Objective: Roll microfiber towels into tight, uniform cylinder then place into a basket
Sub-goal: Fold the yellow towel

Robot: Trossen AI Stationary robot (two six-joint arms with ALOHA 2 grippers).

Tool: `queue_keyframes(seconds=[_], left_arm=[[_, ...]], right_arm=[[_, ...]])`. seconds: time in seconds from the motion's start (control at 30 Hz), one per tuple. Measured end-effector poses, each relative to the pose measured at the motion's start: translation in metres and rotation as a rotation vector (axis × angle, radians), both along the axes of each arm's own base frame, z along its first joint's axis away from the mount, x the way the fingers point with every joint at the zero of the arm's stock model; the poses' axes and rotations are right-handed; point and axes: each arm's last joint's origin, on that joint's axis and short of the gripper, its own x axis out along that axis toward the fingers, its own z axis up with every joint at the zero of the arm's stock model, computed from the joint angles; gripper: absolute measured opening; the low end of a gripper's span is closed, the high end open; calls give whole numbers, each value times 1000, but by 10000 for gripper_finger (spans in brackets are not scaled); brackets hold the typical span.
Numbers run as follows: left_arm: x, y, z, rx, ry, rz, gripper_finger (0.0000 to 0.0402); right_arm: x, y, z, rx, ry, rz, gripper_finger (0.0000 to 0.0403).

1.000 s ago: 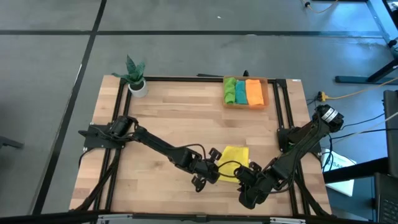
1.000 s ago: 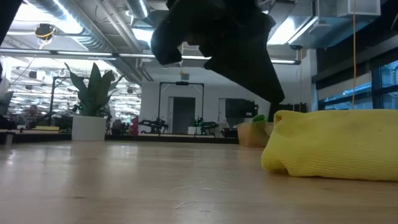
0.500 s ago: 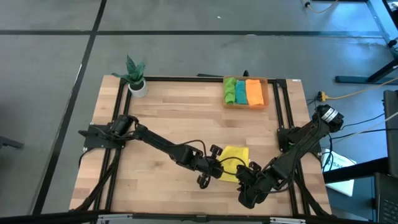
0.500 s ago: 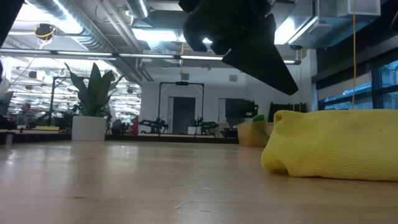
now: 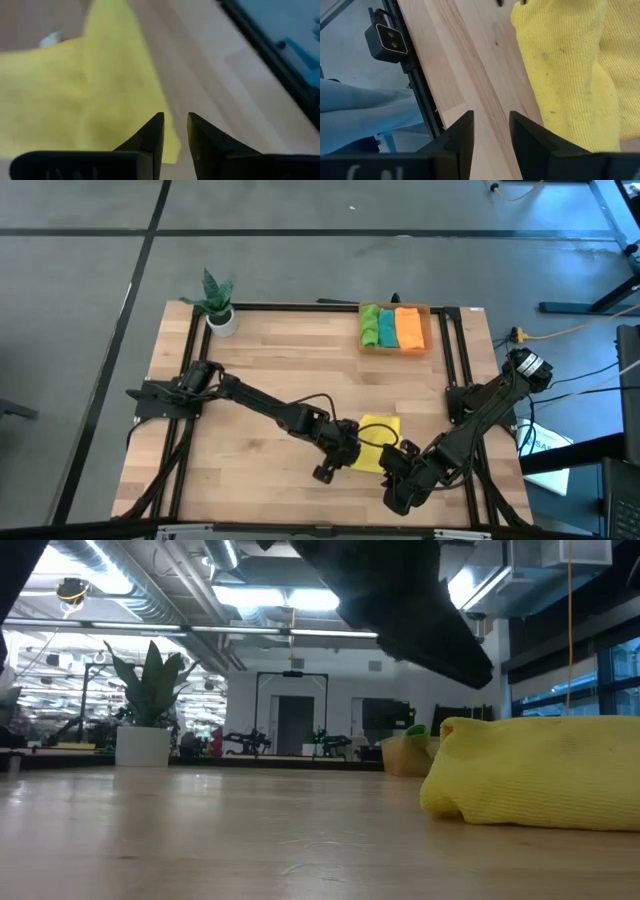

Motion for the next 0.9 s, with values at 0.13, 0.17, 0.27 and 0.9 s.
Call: queue_keyframes(seconds=[0.13,0.17,0.27,0.9], left_arm=[[-3,-9,0,75,-40,-93,78],[-2,-11,-2,101,-48,-97,78],[-4,-16,-8,162,-46,-100,78],[-1,-19,-19,205,-46,-114,78]], right_arm=[[0,0,-3,-7,3,5,126],[0,1,-6,-15,11,9,126],[0,6,-21,-58,33,48,126],[7,14,-66,-287,100,154,126]])
